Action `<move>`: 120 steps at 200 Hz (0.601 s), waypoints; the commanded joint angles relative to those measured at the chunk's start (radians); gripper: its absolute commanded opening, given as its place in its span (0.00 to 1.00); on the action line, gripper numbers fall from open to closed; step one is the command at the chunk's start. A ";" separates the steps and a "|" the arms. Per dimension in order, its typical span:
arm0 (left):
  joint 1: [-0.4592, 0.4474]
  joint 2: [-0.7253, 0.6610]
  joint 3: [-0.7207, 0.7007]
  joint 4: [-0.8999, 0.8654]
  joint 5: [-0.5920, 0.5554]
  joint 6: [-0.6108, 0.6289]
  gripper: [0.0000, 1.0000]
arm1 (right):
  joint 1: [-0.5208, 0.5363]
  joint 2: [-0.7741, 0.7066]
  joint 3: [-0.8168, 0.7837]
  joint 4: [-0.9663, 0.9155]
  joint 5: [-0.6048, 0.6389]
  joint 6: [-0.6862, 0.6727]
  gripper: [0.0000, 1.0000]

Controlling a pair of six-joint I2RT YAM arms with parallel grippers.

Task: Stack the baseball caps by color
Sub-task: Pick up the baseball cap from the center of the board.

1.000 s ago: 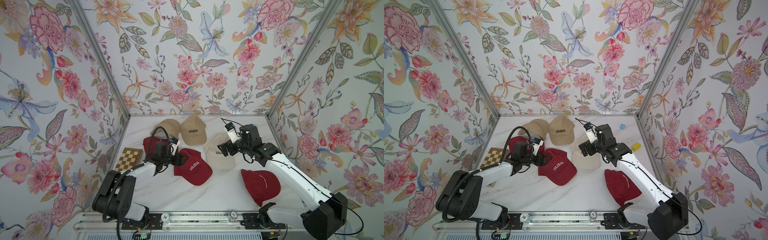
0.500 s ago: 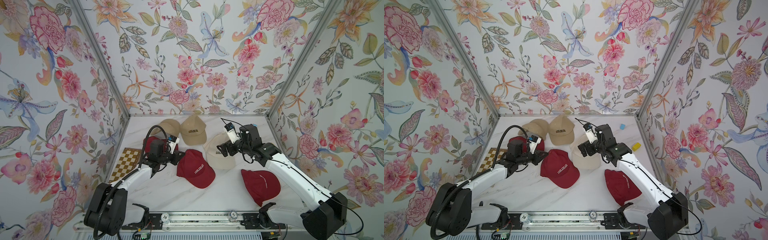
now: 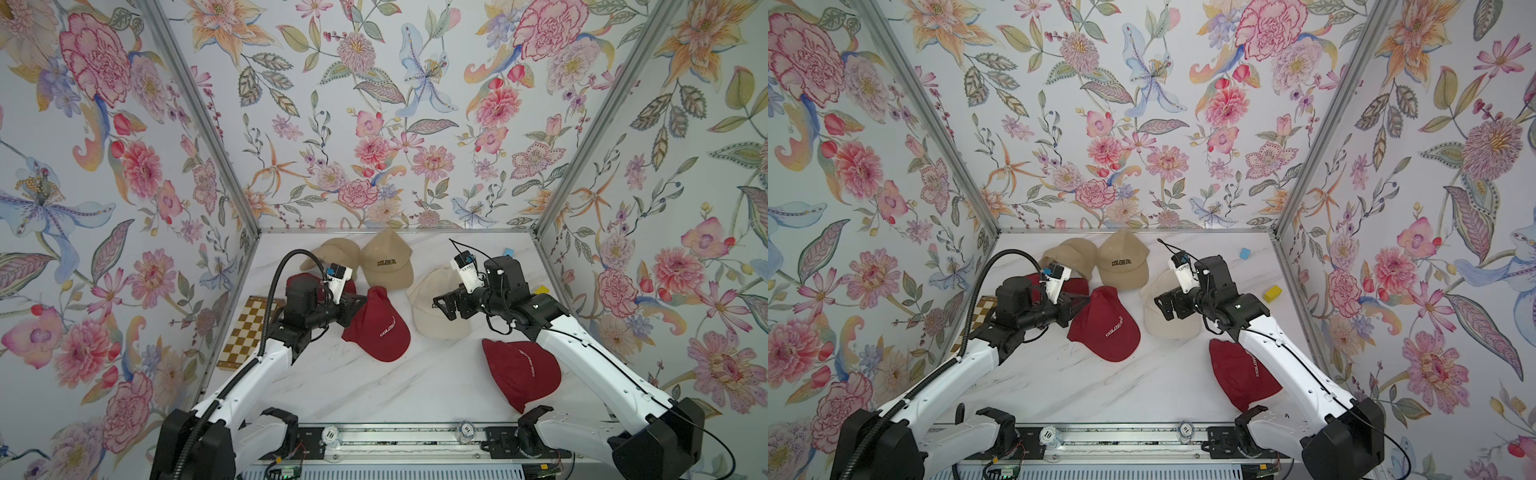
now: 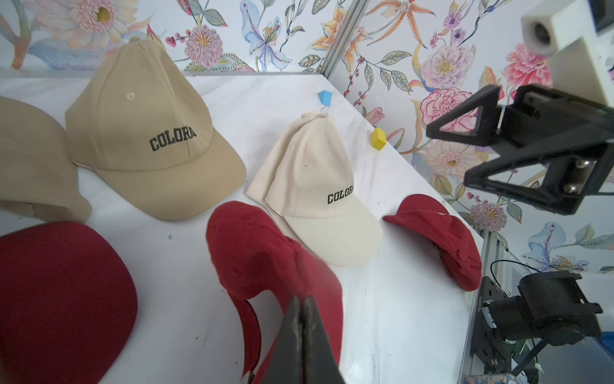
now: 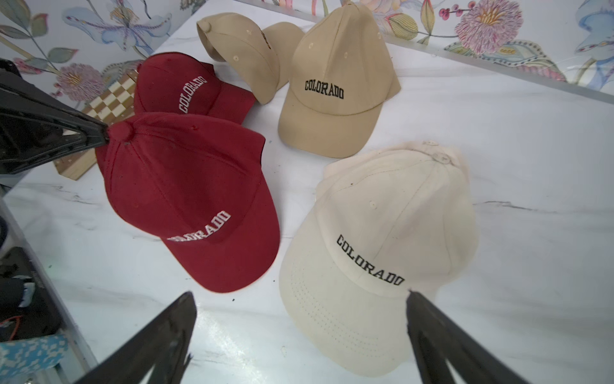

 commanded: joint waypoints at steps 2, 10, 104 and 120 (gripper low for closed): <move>-0.004 -0.040 0.111 -0.052 -0.048 -0.038 0.00 | 0.000 -0.046 -0.051 0.019 -0.091 0.108 0.99; -0.010 -0.043 0.148 -0.083 -0.063 -0.033 0.00 | 0.000 -0.061 -0.074 0.042 -0.114 0.139 0.99; -0.168 0.051 0.569 -0.271 -0.191 -0.060 0.00 | 0.016 -0.131 -0.434 0.734 -0.369 0.628 0.99; -0.189 0.068 0.614 -0.266 -0.191 -0.072 0.00 | 0.004 -0.124 -0.475 0.848 -0.397 0.691 0.99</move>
